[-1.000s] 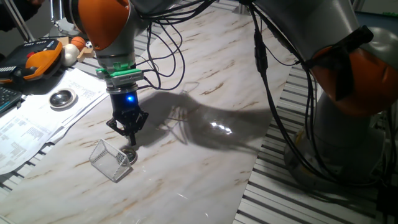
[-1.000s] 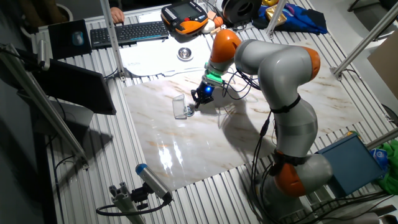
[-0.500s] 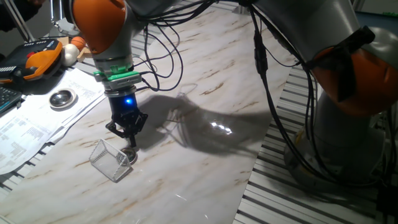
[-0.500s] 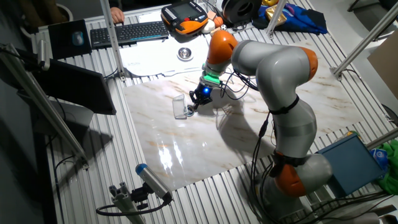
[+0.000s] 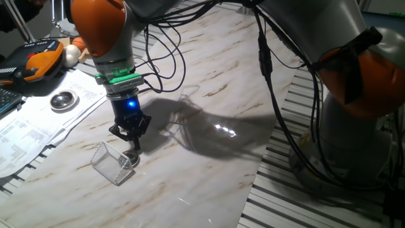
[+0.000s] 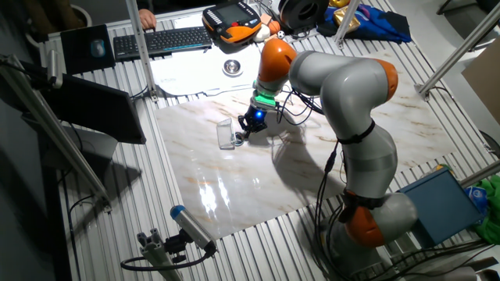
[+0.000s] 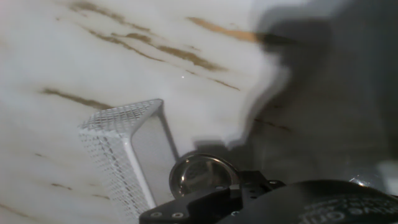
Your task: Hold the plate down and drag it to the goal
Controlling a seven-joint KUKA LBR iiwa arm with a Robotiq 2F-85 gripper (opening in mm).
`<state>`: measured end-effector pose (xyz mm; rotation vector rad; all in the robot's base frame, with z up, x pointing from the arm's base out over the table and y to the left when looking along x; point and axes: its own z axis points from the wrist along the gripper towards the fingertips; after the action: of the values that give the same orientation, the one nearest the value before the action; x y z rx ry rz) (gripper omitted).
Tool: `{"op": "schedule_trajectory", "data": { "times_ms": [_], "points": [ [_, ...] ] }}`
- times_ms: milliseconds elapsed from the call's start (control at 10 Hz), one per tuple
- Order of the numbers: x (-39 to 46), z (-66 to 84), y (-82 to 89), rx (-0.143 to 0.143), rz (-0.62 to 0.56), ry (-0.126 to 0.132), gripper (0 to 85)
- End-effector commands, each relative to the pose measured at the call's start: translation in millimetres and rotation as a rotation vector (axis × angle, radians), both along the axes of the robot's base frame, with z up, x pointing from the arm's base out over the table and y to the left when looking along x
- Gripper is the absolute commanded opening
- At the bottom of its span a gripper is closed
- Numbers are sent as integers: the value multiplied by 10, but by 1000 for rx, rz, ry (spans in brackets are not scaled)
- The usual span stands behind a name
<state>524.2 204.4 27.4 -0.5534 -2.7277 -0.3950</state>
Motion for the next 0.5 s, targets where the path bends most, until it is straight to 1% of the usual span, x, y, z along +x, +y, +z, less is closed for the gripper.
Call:
{"op": "schedule_trajectory", "data": {
  "times_ms": [0, 400],
  "points": [
    [-7, -11, 16, 0, -3, -2, 0],
    [-29, -22, 75, 3, -18, -1, 0]
  ]
}}
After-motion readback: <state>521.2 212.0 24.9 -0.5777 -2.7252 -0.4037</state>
